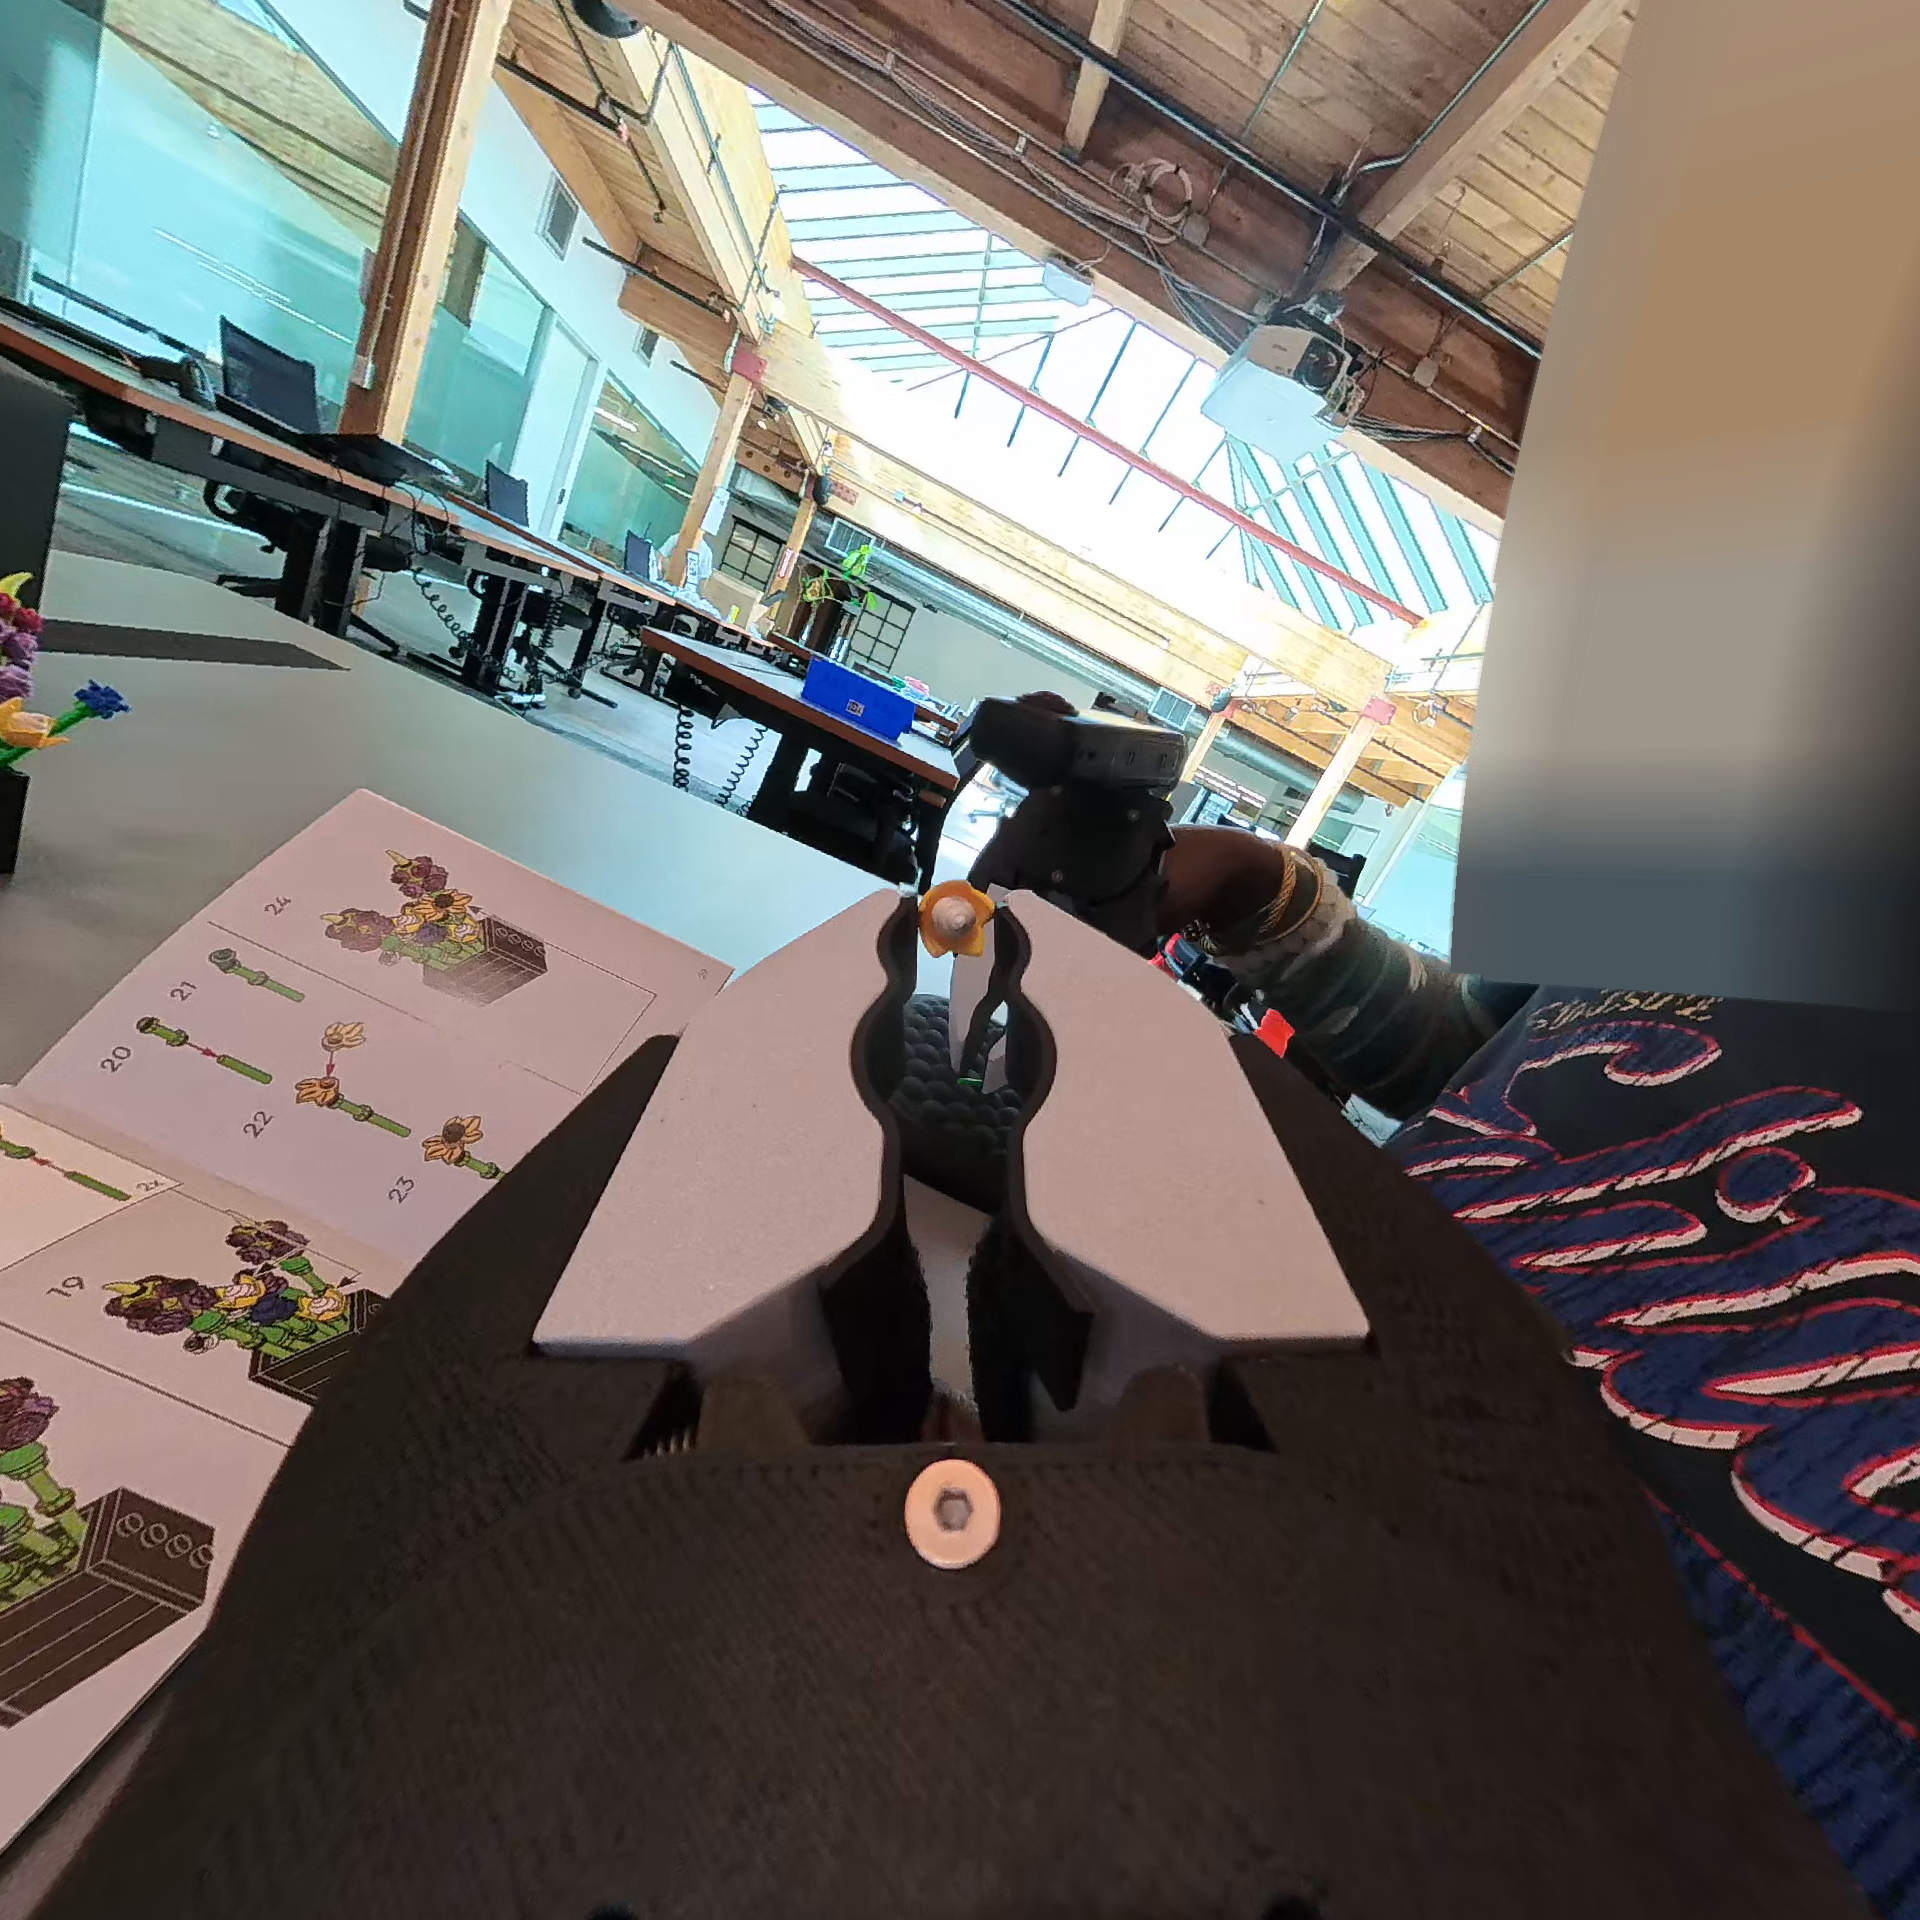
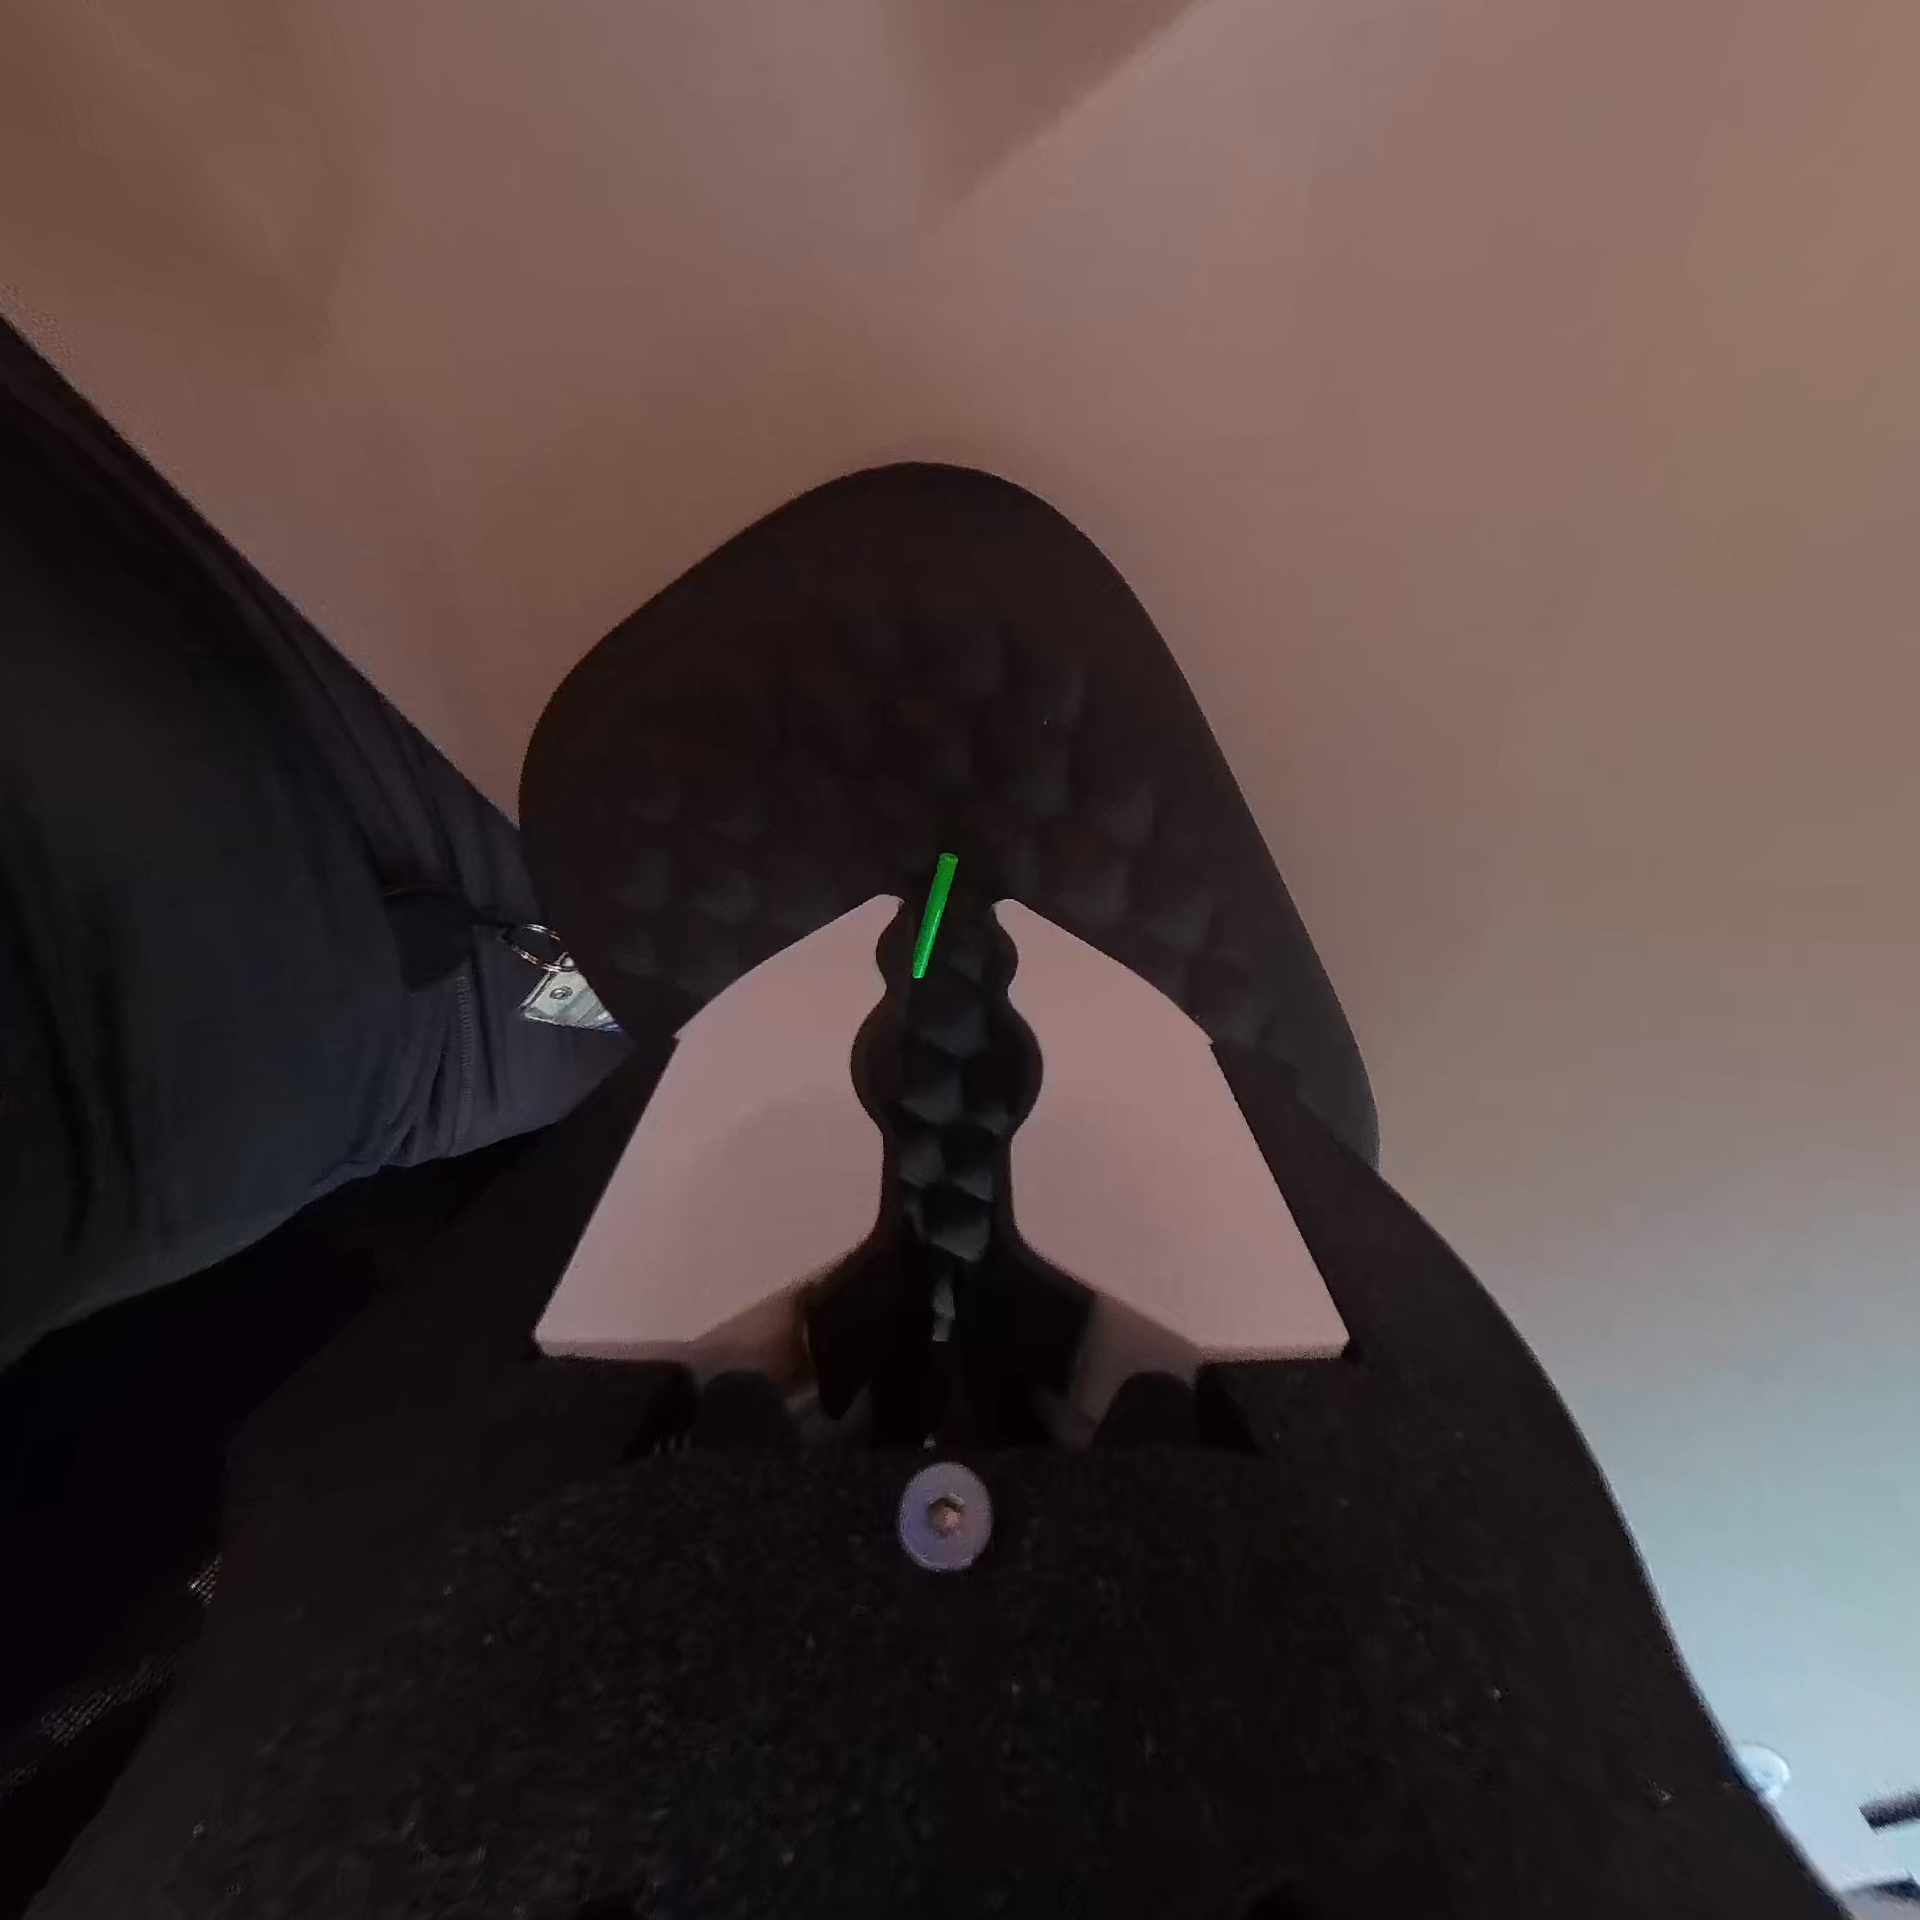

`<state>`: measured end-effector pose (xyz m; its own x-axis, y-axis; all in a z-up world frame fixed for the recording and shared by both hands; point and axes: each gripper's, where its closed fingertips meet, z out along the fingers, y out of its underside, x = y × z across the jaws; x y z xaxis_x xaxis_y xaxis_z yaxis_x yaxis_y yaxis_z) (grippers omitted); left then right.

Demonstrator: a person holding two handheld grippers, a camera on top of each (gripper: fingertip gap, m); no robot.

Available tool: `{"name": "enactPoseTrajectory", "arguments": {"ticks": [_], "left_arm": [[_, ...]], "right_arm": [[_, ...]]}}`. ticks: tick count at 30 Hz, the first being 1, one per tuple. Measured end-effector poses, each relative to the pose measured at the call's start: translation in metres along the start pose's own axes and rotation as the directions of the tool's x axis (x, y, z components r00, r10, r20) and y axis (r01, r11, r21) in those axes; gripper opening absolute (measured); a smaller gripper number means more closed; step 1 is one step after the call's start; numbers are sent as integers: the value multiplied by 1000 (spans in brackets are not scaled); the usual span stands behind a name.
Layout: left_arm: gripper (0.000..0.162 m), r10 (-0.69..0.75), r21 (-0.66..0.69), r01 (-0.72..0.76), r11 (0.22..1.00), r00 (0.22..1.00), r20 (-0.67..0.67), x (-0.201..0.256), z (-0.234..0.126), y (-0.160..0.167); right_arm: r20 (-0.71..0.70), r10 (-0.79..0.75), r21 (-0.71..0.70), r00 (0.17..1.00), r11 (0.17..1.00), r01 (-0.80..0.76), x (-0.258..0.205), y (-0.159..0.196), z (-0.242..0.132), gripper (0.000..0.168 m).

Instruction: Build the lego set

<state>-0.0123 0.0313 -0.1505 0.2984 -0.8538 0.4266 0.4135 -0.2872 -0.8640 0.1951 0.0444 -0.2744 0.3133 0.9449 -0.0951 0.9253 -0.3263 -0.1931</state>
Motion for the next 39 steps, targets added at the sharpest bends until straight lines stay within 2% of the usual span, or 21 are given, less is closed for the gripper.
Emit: {"name": "enactPoseTrajectory", "arguments": {"ticks": [5, 9, 11, 12, 13, 14, 15, 16, 17, 18, 19, 20, 23, 26, 30, 33, 36, 39], "left_arm": [[14, -1, -4, 1, 1000, 1000, -13, 1, 0, 1], [14, -13, 14, 13, 1000, 1000, -20, 1, -1, -2], [14, -26, 57, 28, 998, 999, -23, 1, -4, -7], [14, -38, 90, 41, 995, 999, -33, 2, -6, -12], [14, -59, 130, 66, 989, 997, -54, 3, -8, -17], [14, -84, 177, 98, 979, 993, -84, 5, -11, -23], [14, -109, 233, 134, 963, 987, -116, 7, -13, -31], [14, -129, 296, 168, 940, 980, -149, 9, -17, -40], [14, -142, 359, 198, 912, 974, -177, 10, -20, -48], [14, -153, 418, 226, 880, 968, -201, 11, -22, -55], [14, -164, 463, 251, 850, 962, -219, 12, -23, -59], [14, -175, 494, 274, 825, 955, -238, 13, -21, -60], [14, -220, 549, 364, 752, 925, -311, 18, -16, -62], [14, -229, 605, 416, 679, 903, -365, 20, -19, -66], [14, -237, 619, 444, 647, 890, -390, 23, -20, -68], [14, -254, 616, 478, 626, 872, -419, 25, -21, -69], [14, -265, 609, 519, 600, 847, -460, 27, -21, -70], [14, -276, 595, 554, 582, 823, -497, 29, -19, -70]], "right_arm": [[-118, -29, -86, 993, 996, 19, 4, 1, 9, 5], [-128, -193, -118, 973, 977, 178, 3, 0, 7, 3], [-78, -168, 16, 983, 985, 170, 3, -13, -3, 3], [-68, -149, 209, 986, 965, 160, 0, -38, -16, 3], [-16, -148, 421, 989, 896, 141, -9, -68, -35, 3], [29, -182, 639, 983, 760, 121, -21, -100, -61, 3], [62, -246, 834, 967, 544, 85, -36, -130, -95, 3], [104, -316, 956, 943, 294, -7, -50, -151, -129, 3], [157, -393, 988, 906, 67, -142, -61, -164, -159, 3], [198, -472, 956, 859, -100, -275, -68, -173, -179, 3], [224, -526, 904, 821, -203, -376, -71, -183, -189, 3], [251, -559, 859, 790, -248, -448, -74, -197, -188, 3], [297, -630, 795, 718, -253, -551, -89, -236, -175, 3], [333, -657, 765, 676, -231, -601, -103, -253, -167, 3], [396, -635, 750, 663, -193, -633, -110, -263, -150, 3], [434, -650, 723, 623, -161, -672, -107, -264, -149, 3], [442, -667, 737, 599, -110, -667, -112, -265, -149, 3], [433, -674, 751, 598, -96, -653, -115, -266, -151, 3]]}}
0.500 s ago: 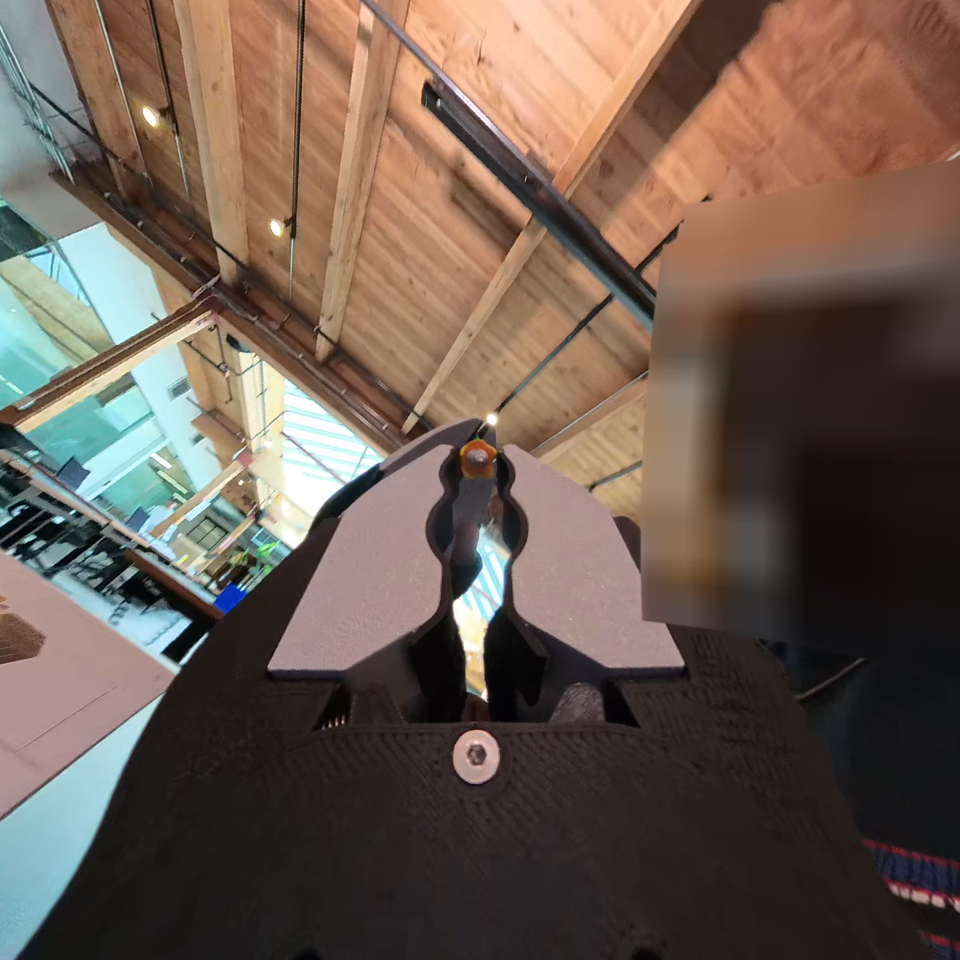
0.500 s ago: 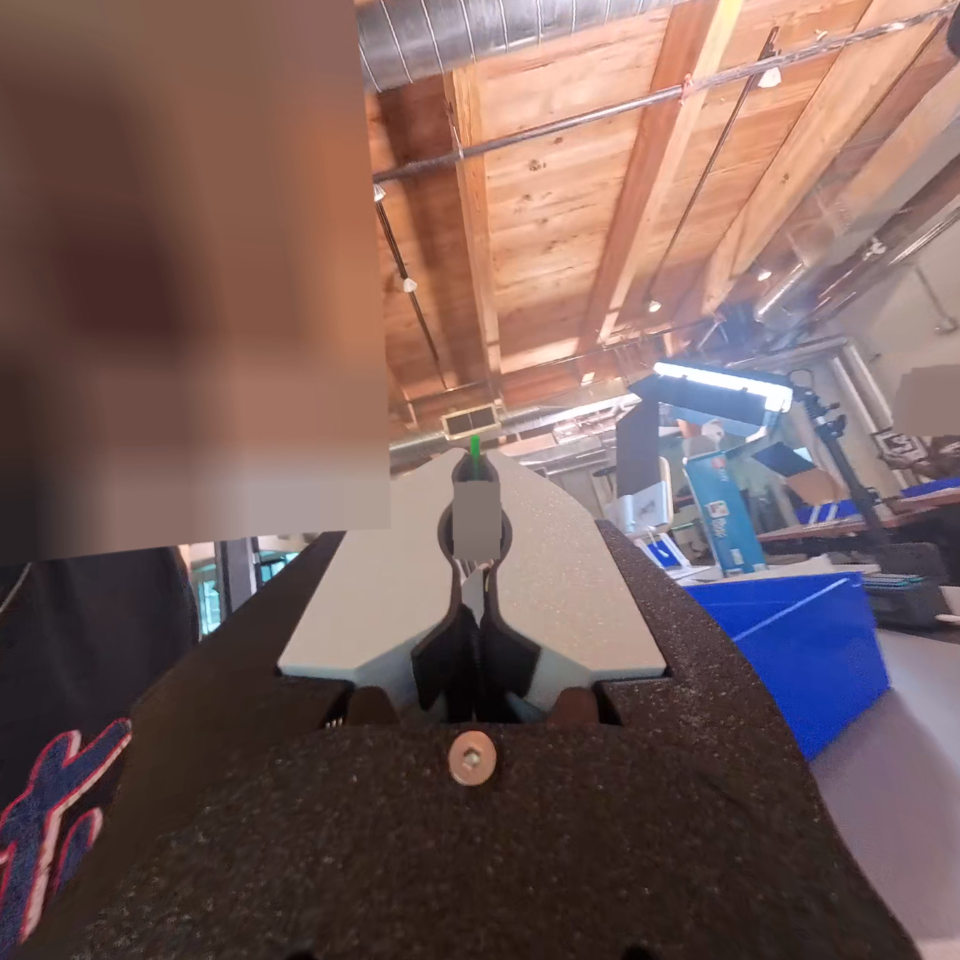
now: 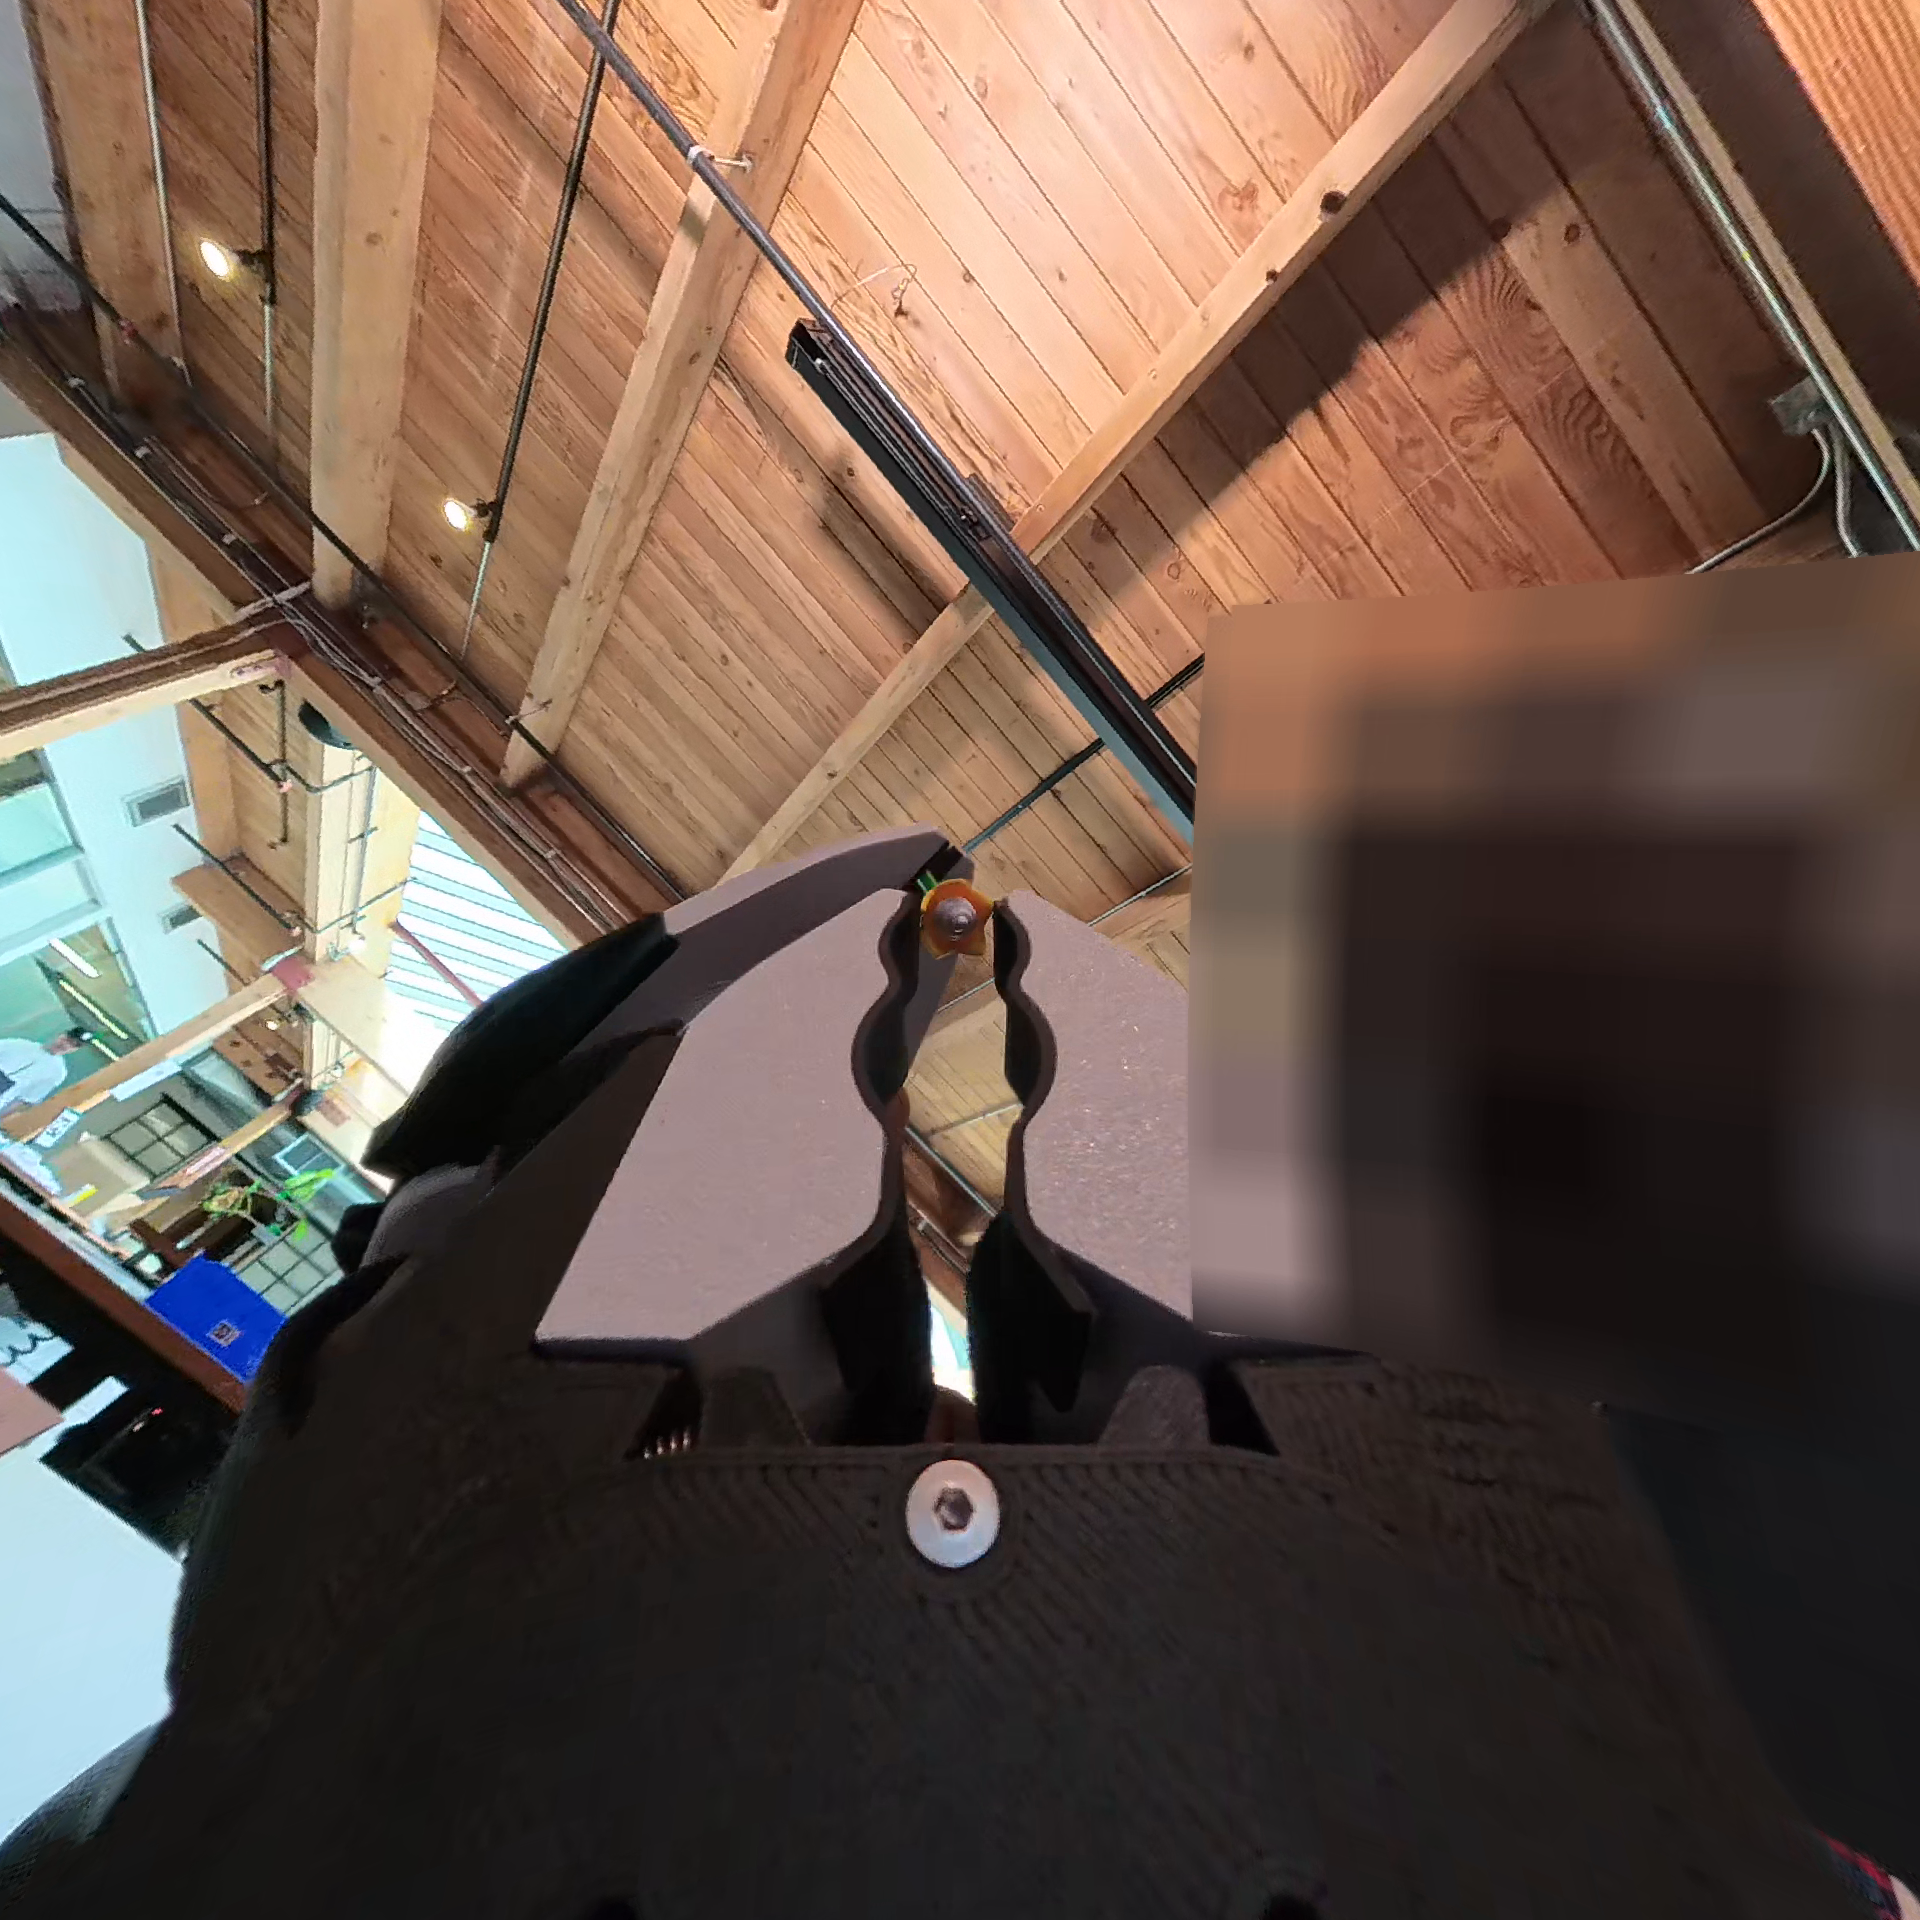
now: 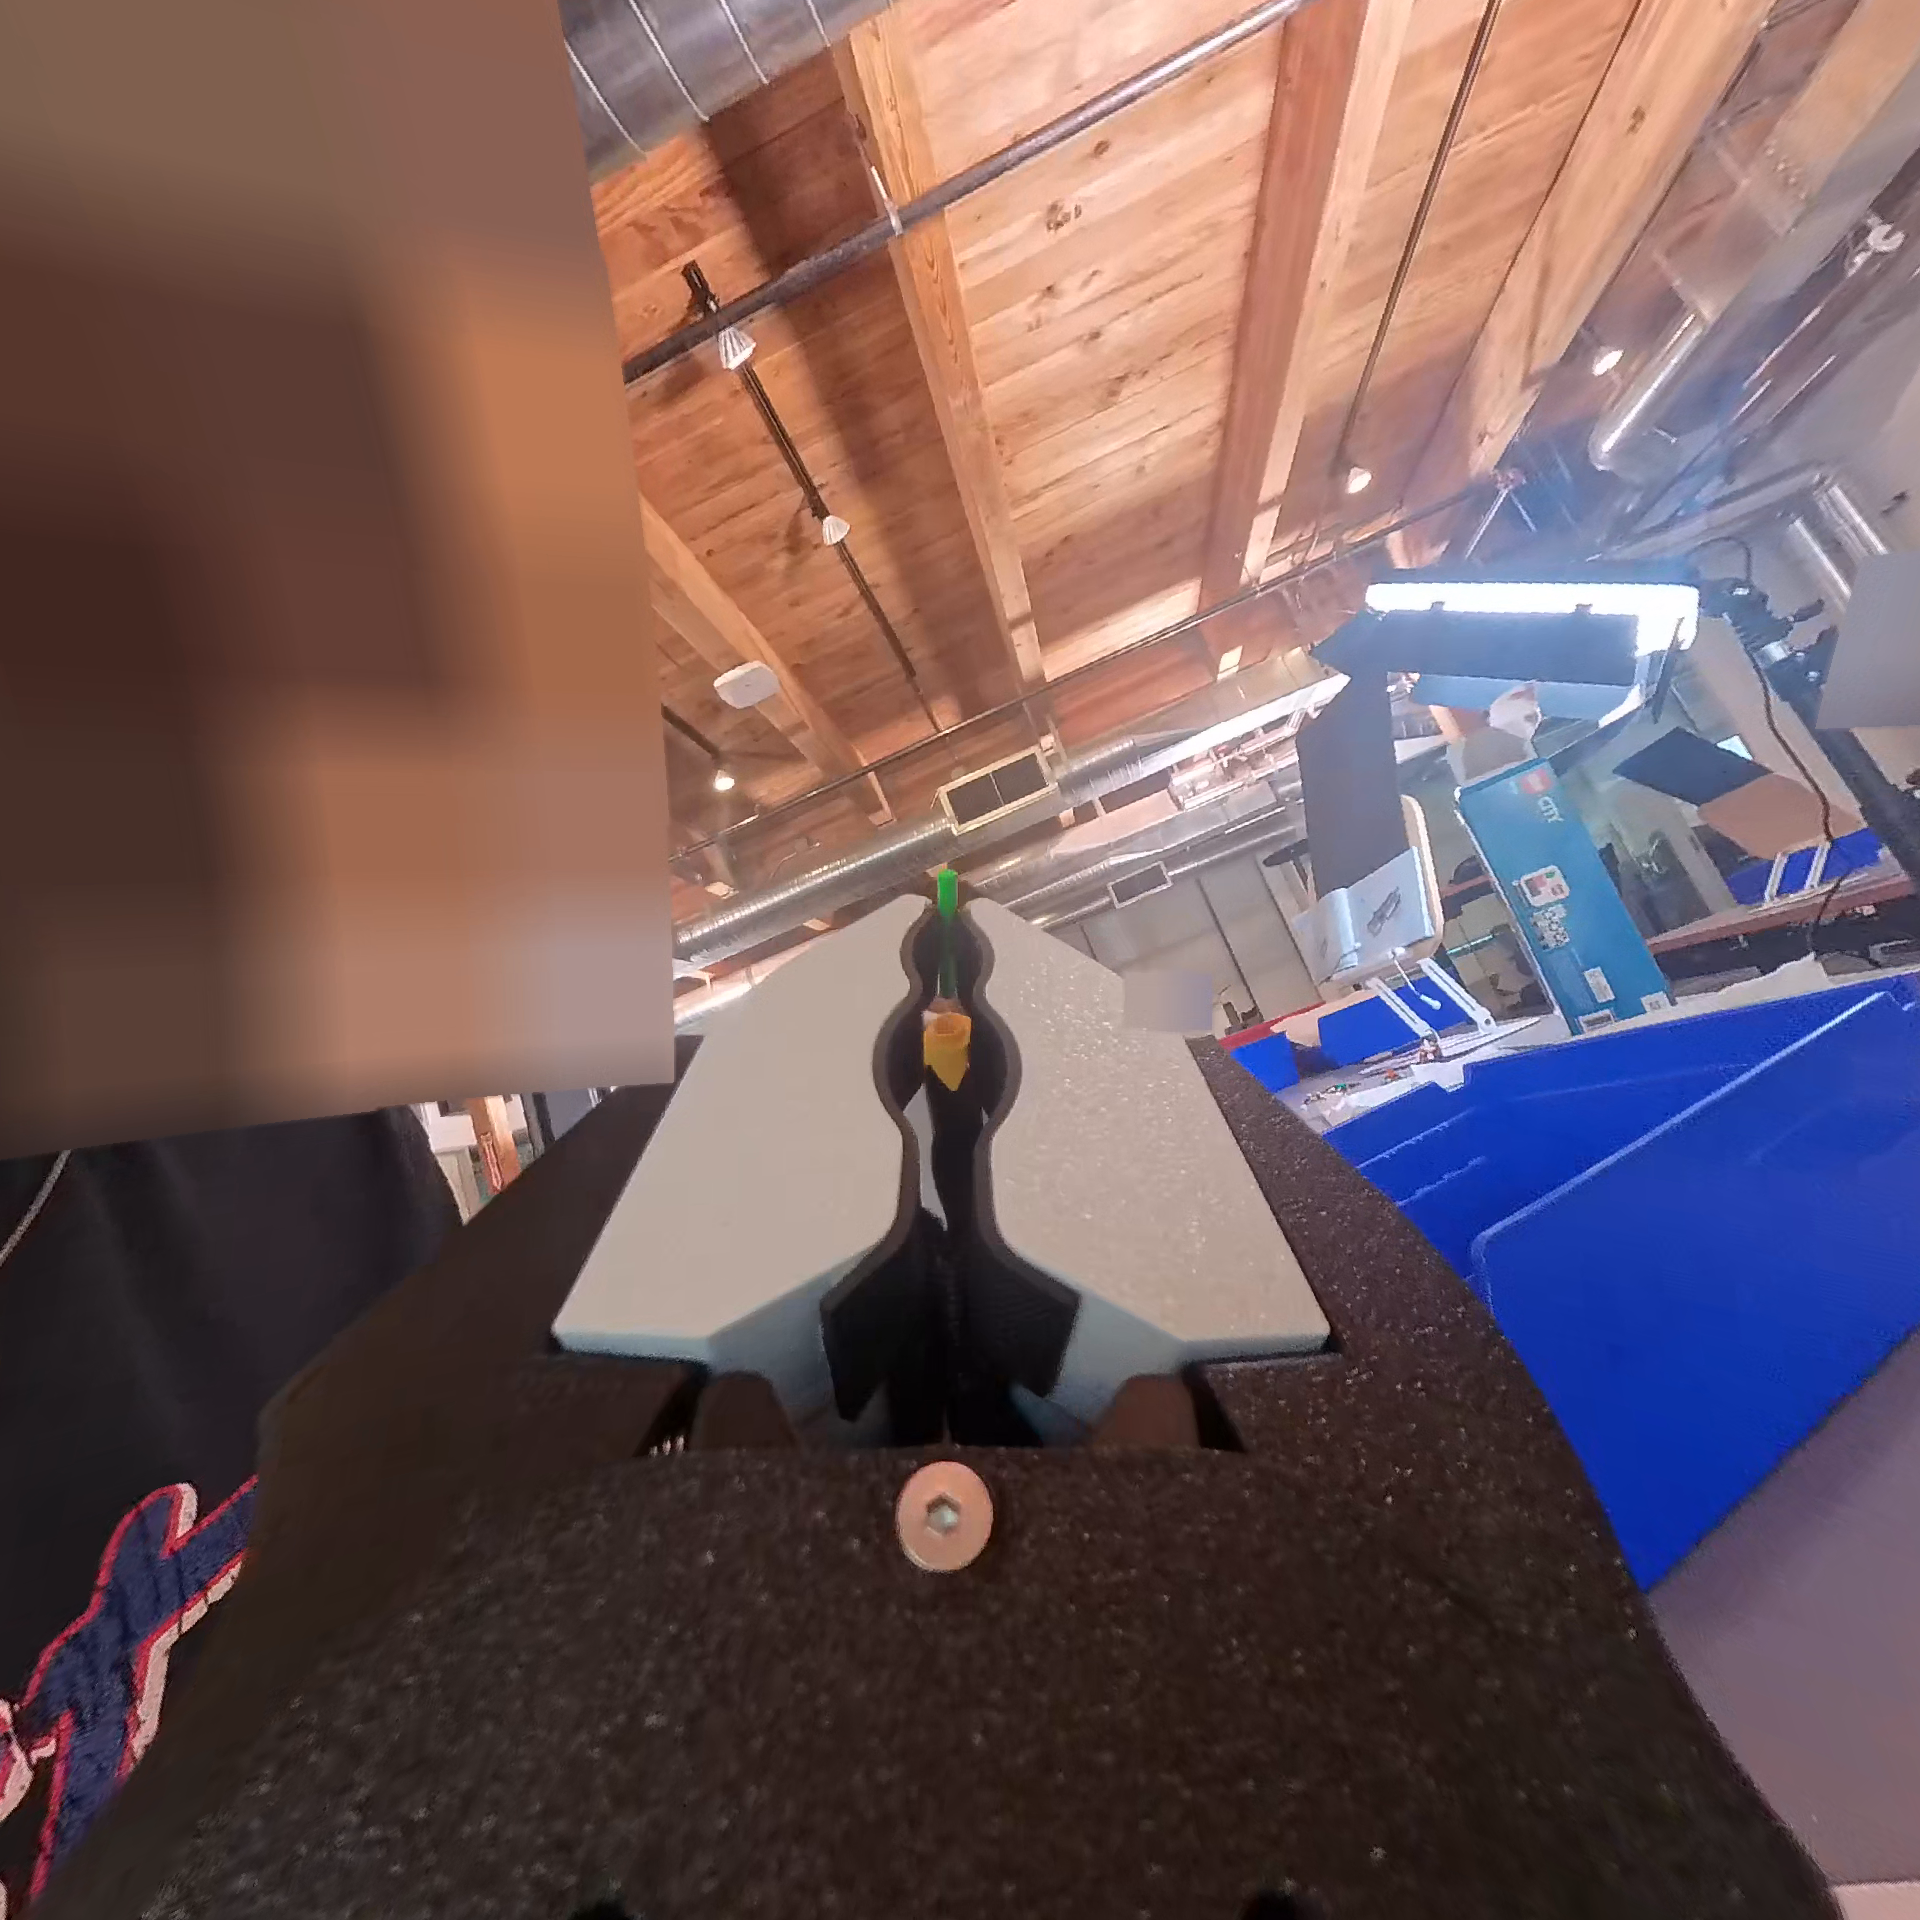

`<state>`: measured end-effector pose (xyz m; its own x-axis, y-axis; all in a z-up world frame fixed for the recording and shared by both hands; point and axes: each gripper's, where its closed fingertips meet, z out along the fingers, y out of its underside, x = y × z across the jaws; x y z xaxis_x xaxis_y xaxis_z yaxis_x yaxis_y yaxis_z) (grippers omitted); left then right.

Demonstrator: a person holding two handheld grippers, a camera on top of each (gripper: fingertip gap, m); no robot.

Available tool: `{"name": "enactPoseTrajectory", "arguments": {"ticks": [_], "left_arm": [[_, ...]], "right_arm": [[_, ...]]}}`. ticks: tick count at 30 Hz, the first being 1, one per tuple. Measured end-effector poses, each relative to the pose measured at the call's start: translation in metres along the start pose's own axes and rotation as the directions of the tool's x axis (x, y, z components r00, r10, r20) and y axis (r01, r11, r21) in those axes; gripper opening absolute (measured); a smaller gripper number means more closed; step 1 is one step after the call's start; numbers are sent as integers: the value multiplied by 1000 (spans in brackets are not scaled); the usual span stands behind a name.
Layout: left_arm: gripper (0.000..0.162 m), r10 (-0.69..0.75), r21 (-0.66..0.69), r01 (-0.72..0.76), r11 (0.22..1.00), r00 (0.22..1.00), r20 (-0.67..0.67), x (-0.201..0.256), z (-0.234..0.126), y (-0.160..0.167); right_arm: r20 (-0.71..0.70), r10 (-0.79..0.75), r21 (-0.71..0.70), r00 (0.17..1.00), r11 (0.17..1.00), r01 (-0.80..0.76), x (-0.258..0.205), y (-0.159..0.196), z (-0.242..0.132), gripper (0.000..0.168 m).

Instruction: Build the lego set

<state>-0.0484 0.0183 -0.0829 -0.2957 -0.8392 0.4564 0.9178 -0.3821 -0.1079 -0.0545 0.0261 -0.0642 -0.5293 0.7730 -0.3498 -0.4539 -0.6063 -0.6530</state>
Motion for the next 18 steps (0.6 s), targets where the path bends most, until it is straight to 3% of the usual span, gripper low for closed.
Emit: {"name": "enactPoseTrajectory", "arguments": {"ticks": [11, 14, 16, 18], "left_arm": [[14, -7, 5, 7, 1000, 1000, 18, -4, 1, 4], [14, 9, -21, -9, 1000, 1000, 17, -1, 2, 4], [14, 82, -88, -77, 993, 995, 51, -1, 2, 0], [14, 213, -241, -183, 953, 971, 104, -3, 1, 1]], "right_arm": [[-15, -16, -35, 1000, 999, 15, -3, 4, -3, 3], [-3, -52, 9, 999, 999, 52, -15, -10, -8, 3], [-39, -120, 7, 992, 993, 120, -26, -30, -21, 3], [-137, -214, -86, 967, 975, 204, -29, -46, -43, 3]]}}
